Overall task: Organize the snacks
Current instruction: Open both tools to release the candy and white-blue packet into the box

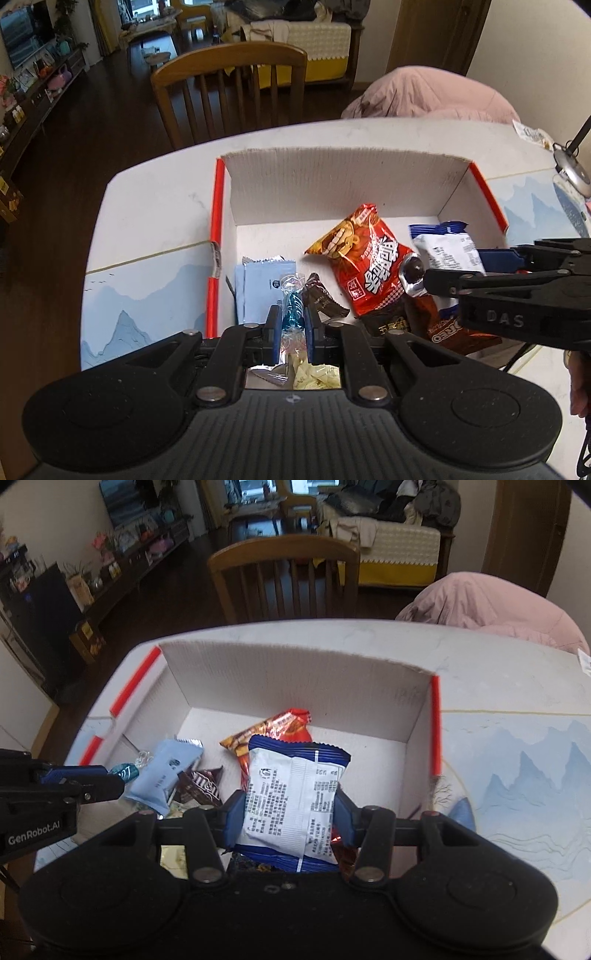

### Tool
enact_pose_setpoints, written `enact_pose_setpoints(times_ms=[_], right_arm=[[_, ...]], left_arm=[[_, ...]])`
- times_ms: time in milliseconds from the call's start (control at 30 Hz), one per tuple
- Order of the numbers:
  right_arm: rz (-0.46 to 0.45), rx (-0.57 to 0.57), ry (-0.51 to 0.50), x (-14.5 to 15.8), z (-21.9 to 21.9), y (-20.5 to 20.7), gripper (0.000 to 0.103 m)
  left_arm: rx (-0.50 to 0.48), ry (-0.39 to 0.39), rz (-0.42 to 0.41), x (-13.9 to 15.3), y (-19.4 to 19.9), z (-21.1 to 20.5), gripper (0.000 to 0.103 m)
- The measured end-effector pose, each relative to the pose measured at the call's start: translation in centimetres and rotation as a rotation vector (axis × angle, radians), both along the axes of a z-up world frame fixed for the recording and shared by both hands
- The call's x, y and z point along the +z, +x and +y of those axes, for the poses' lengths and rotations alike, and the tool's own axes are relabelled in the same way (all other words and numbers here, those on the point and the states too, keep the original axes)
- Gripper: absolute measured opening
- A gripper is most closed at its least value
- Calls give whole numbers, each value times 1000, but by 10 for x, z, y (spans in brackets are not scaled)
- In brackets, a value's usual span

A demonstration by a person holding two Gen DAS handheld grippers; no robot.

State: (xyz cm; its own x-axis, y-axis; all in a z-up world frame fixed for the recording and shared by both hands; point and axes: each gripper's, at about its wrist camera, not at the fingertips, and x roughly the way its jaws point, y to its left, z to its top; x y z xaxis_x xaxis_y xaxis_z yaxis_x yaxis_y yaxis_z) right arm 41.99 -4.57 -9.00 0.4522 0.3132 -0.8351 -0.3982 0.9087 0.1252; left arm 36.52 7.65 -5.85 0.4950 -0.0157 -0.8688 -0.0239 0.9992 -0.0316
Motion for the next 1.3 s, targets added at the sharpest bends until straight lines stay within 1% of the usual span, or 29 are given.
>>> enact_pose_setpoints(times_ms=[267,467,533,600,833,967,1300], right_arm=[[18,42,-68,-18,15,14,49],[33,67,-96,-28,23,18,49],[38,61,-108,-31,23,19,49],[51,51,-100,-32,20,20,49],[56,42,-80,-26,16,18,49],[48,31,-64,-19,15,13,50],[7,28,-11,10,8,-10,55]], left_arm=[[-26,21,51,-20,15,-7,12],[-34,32,105,-36,22,-9,12],[-43,34,122,-40,22,-10,12],[-49,40,128,-42,22,-11,12],[-43,30,135,-43,20,-11,12],[-31,49,129,-42,18,-11,13],[-19,17,72,-18,3,-4,13]])
